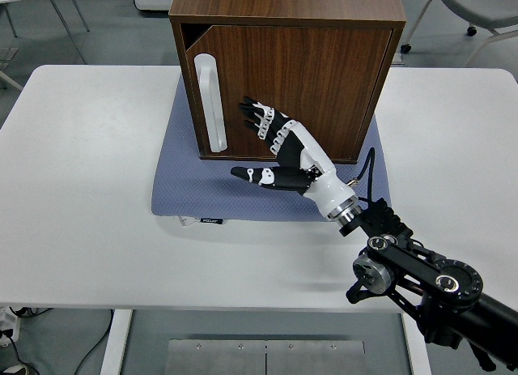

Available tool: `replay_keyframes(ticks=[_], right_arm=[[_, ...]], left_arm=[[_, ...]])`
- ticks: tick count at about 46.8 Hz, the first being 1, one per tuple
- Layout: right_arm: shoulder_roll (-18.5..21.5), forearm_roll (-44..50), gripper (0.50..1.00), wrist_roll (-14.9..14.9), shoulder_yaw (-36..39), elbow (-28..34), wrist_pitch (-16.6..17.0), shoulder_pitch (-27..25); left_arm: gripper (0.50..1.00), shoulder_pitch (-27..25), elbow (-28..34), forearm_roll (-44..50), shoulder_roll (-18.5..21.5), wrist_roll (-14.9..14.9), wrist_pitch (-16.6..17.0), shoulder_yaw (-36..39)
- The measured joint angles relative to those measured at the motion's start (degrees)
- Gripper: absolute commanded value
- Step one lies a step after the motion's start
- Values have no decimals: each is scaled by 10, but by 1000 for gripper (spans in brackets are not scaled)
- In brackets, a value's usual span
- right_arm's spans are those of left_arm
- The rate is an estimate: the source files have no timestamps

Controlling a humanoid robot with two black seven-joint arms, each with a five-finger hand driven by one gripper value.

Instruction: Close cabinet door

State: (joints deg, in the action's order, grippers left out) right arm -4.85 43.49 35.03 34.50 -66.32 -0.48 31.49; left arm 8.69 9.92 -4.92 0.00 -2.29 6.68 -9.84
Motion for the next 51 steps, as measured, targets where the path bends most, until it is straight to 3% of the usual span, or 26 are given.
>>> replay_keyframes(ticks=[14,24,39,51], right_arm=[[-68,0,1000,0,5,-27,10,-47],[-98,-1,1000,0,47,-31,36,-93],[-168,-1,1000,0,83,-102,39,-136],[-203,-1,1000,0,121,-112,54,-177]], left_arm=[[1000,0,0,0,0,0,0,0],[1000,0,0,0,0,0,0,0],[1000,0,0,0,0,0,0,0],[1000,0,0,0,0,0,0,0]])
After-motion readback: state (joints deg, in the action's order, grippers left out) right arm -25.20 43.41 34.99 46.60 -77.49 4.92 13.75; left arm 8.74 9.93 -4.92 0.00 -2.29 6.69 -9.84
